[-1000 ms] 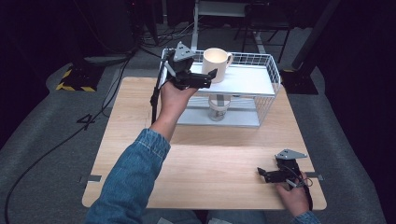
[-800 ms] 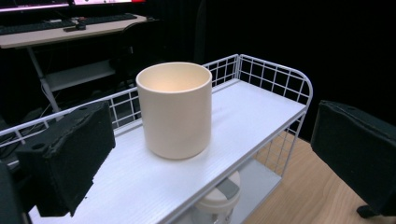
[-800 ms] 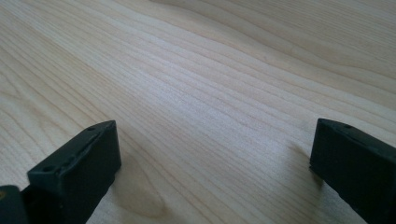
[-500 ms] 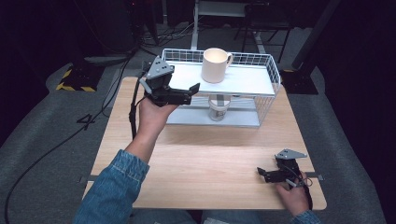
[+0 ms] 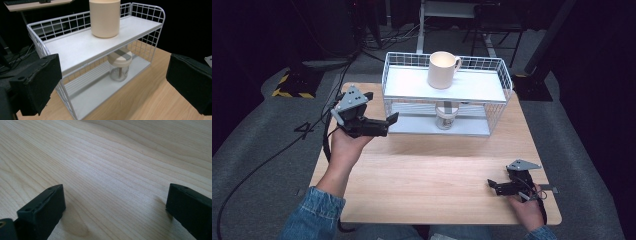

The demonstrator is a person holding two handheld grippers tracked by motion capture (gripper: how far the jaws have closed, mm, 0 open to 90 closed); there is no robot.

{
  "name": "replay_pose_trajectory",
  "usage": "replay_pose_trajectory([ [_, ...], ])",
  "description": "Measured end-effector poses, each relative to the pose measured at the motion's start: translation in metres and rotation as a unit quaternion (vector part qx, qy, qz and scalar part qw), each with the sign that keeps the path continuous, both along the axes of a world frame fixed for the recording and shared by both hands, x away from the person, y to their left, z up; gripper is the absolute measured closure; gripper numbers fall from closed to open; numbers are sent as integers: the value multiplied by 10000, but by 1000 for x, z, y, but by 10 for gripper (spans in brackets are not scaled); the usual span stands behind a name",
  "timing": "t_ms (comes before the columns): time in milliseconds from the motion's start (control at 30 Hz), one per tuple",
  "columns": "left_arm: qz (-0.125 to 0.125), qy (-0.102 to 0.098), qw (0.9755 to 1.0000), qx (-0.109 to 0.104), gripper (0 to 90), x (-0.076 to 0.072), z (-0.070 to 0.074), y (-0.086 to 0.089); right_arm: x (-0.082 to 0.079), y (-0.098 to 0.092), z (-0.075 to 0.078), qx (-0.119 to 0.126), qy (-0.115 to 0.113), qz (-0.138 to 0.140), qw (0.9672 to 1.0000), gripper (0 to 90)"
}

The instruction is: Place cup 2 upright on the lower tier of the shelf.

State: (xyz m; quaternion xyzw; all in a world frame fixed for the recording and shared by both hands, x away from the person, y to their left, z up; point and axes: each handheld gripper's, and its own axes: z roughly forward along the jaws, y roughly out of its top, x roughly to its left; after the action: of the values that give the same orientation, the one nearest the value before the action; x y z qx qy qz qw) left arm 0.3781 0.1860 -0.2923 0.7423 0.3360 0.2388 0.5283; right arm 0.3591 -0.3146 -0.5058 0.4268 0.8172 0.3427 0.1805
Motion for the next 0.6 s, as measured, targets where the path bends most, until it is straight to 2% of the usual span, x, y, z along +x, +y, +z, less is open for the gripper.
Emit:
replay_pose_trajectory([
  [100,0,19,10000,30,8,-6,-6,2,0,0,0,1,0,2,10000,27],
  [167,-19,97,9999,108,8,-11,-12,4,0,0,0,1,1,1,10000,27],
  [200,-92,197,9996,195,10,-15,-19,4,0,0,0,-1,0,3,10000,27],
  [233,-92,197,9996,195,16,-15,-19,4,0,0,0,-1,0,3,10000,27],
  [267,-192,315,9987,344,23,-18,-26,4,0,0,0,-2,0,17,10000,27],
  [300,-205,336,9983,424,24,-20,-30,3,0,0,0,-1,0,17,10000,27],
  [367,-231,378,9979,479,24,-22,-34,2,0,0,0,-1,1,17,10000,27],
  [400,-275,433,9973,535,24,-25,-42,1,0,0,0,-1,0,17,10000,27],
  [433,-275,433,9973,535,24,-25,-42,1,0,0,0,-1,0,17,10000,27],
  [500,-293,522,9971,472,24,-31,-54,3,0,0,0,-1,0,17,10000,27],
  [533,-293,522,9971,472,24,-31,-54,3,0,0,0,-1,0,17,10000,27],
  [600,-264,630,9971,333,24,-33,-68,7,0,0,0,-2,-2,17,10000,27],
])
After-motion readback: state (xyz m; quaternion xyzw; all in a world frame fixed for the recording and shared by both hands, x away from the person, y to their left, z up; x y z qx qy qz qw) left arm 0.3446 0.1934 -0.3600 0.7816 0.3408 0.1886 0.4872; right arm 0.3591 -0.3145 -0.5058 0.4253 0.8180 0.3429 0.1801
